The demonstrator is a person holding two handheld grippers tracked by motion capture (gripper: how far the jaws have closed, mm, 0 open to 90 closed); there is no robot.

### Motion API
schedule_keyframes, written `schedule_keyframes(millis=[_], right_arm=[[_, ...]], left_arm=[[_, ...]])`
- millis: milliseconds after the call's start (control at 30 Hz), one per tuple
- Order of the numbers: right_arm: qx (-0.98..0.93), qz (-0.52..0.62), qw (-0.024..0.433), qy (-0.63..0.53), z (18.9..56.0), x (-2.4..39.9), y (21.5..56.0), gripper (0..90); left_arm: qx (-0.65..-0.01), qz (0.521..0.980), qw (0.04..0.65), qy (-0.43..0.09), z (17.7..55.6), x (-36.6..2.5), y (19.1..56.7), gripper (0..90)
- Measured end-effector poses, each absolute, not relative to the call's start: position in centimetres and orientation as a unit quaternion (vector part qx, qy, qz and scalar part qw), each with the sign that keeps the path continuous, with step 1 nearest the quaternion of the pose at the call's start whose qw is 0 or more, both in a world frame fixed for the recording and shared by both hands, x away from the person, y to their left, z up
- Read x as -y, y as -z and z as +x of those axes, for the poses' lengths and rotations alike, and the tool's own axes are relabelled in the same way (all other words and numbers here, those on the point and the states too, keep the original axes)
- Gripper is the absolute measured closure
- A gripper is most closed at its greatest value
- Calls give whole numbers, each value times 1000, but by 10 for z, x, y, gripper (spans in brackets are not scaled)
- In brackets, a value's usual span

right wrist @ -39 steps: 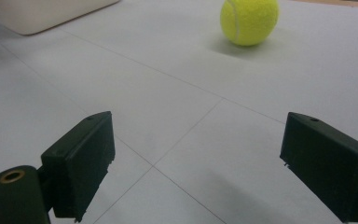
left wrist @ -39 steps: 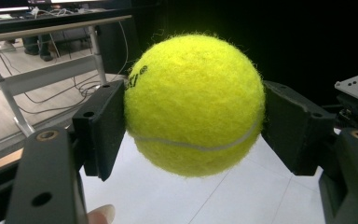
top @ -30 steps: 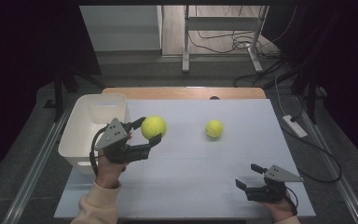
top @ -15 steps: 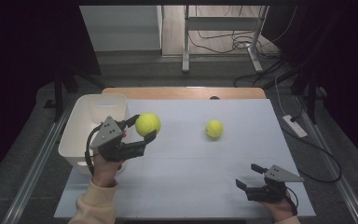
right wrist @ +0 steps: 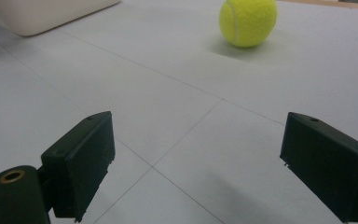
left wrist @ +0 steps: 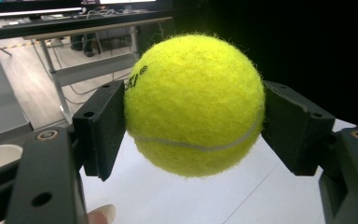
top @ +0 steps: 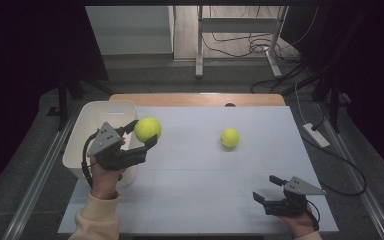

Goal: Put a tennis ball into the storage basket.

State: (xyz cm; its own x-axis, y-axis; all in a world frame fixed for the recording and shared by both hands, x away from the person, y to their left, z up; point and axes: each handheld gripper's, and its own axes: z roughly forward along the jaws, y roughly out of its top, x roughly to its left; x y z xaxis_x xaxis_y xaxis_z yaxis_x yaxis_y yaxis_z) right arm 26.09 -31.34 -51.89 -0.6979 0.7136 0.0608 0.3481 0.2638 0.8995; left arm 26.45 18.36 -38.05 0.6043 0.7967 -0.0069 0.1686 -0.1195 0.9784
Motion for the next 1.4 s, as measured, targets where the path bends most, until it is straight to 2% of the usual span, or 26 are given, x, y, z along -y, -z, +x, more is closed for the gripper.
schedule_keyframes(millis=[1400], right_arm=[[-771, 346, 183, -502, 261, 313, 518, 100]], left_arm=[[-441, 670, 506, -317, 286, -249, 374, 269]])
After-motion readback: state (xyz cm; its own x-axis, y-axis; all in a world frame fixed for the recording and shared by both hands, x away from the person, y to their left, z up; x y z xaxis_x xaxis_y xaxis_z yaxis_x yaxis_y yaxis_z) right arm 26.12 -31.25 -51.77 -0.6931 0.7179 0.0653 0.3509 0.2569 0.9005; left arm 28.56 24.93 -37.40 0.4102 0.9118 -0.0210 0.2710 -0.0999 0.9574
